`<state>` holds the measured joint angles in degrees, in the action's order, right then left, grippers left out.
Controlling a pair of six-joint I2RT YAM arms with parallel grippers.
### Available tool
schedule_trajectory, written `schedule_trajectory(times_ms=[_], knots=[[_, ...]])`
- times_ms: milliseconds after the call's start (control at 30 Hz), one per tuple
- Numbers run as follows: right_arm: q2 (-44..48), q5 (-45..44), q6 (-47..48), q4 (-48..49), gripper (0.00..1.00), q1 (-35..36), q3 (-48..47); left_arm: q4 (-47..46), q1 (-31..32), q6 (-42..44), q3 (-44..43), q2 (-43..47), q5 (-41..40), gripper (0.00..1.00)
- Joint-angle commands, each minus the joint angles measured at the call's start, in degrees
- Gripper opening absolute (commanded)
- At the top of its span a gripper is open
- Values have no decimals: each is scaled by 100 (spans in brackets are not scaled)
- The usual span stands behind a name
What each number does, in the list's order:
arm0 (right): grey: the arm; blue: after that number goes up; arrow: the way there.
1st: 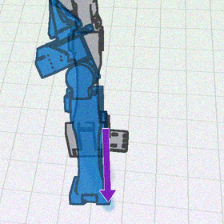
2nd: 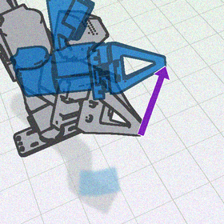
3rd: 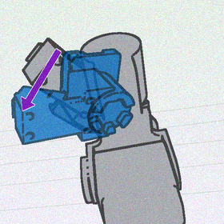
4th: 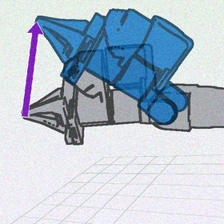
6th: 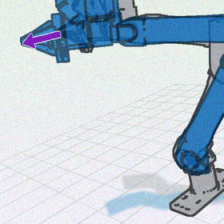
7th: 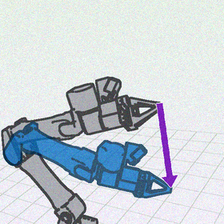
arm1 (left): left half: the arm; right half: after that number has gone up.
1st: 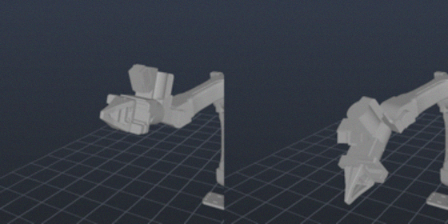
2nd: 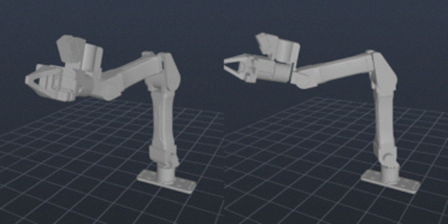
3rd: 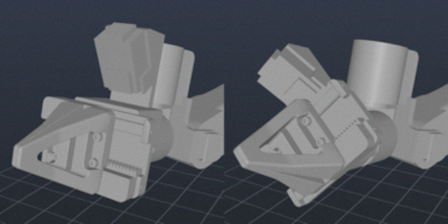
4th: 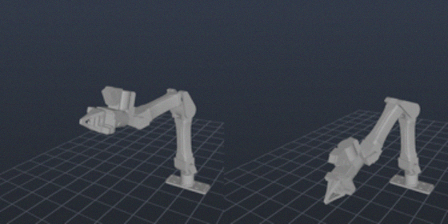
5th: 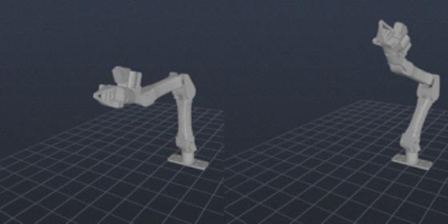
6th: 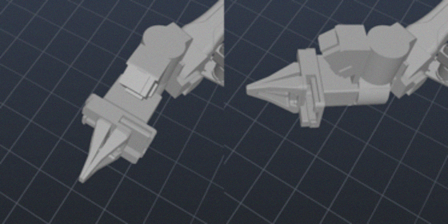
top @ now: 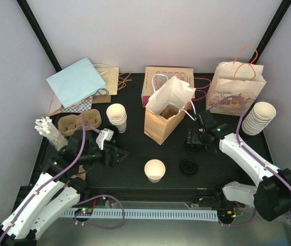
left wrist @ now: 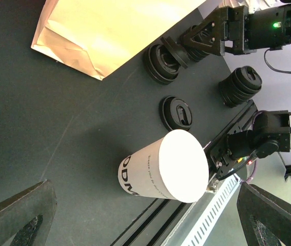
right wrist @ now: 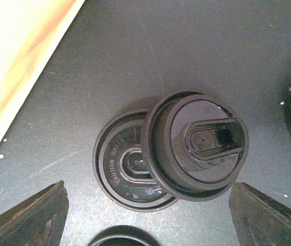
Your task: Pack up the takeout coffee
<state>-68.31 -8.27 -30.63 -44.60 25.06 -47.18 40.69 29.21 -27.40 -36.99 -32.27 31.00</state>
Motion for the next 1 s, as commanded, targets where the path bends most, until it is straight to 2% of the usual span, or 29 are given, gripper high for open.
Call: schedule_trajectory(times_ms=[0,33,133,233,367,500,800,967], knots=[[358,49,-10,-30,95,44,106,68,-25,-83,-73,5,124,99],[359,4,-55,32,99,41,138,50,-21,-93,-64,10,121,99],[30,-171,-341,51,100,-37,55,0,-26,-134,-36,-32,154,99],[-157,983,-261,603,97,-782,322,59,-18,-131,-93,-56,170,99],[-129,789,-2,696,98,-1068,307,242,-13,-51,-143,-14,100,99],[-178,1223,156,868,99,-1409,368,177,-14,-74,-69,12,108,99],[-580,1599,188,1308,98,-1547,622,122,-16,-44,-119,-78,175,99],[-695,1220,122,1287,97,-1567,641,168,-15,-32,-133,-84,171,99]])
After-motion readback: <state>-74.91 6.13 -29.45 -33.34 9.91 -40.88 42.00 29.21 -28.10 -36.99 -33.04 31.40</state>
